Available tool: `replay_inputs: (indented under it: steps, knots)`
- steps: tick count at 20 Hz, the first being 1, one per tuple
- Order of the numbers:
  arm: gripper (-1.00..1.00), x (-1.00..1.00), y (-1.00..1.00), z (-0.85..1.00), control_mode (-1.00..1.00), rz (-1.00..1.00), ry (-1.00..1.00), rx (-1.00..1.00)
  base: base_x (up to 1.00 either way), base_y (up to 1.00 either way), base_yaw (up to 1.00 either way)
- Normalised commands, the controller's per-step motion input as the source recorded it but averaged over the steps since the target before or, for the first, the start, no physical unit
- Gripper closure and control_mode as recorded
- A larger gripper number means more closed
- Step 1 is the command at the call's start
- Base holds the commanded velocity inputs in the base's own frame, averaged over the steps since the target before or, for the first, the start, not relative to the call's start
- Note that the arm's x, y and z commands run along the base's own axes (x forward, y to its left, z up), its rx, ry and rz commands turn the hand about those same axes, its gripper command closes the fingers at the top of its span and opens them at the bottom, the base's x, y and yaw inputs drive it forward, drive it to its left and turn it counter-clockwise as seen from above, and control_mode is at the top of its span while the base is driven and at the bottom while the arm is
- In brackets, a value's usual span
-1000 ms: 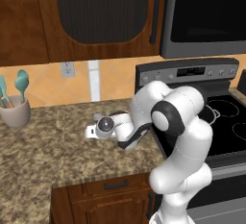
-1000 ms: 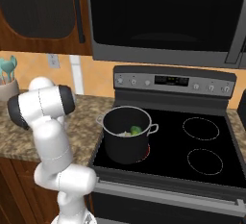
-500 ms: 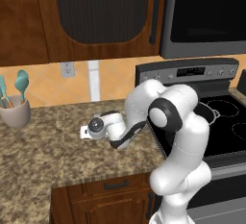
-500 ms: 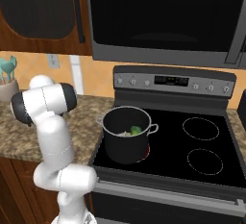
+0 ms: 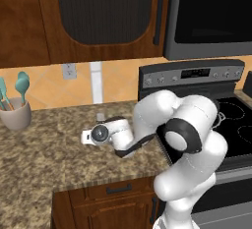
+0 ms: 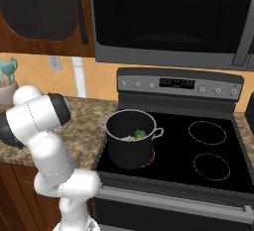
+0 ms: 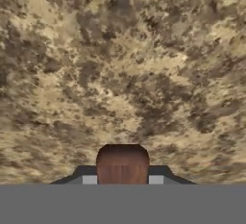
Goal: Put the onion and broccoli in the pot. Retrieve the spatula and lightly stir the vegetables in the pot.
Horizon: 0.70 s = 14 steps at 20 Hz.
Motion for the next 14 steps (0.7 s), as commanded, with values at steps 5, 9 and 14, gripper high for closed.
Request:
replay_inputs:
  steps: [5,9,14]
  knots:
    - [1.00,-0.69,0.00,1.00,-1.00,0.00,-0.03,0.28,0.00,0.00,0.00]
    - [1.00,-0.41,0.18,1.00,-1.00,0.00,0.00,0.29,0.00,0.00,0.00]
    - [1.00,-0.16,0.47,1.00,-1.00,0.00,0.00,0.19,0.00,0.00,0.00]
